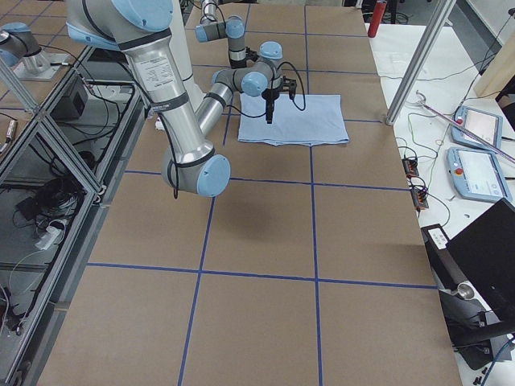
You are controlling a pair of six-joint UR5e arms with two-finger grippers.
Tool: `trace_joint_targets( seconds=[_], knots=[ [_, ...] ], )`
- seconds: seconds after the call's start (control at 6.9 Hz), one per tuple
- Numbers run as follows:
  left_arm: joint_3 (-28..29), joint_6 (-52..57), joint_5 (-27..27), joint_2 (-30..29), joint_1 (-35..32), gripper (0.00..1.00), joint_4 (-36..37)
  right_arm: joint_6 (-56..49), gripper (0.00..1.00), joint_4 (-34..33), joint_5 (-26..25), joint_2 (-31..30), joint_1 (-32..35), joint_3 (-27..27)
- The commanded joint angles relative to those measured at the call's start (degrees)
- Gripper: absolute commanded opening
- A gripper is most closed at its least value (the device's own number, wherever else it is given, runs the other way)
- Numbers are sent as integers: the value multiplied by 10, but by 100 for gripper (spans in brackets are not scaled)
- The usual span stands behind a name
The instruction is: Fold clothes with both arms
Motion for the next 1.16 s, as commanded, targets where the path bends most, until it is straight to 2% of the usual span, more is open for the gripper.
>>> trace_joint_targets(
  seconds=[0.0, 0.29, 0.58, 1.01],
  knots=[
    [-2, 28, 0, -2, 1, 0, 2, 164, 100, 0, -53, -4, -70, 18],
    [2, 49, 0, -2, -3, 0, 1, 284, 100, 0, -140, -10, -139, 17],
    [3, 49, 0, -3, -1, 0, -1, 361, 100, 1, -176, -35, -172, 15],
    [4, 50, 0, -6, 0, 0, -2, 368, 100, 6, -190, -45, -181, 2]
  ],
)
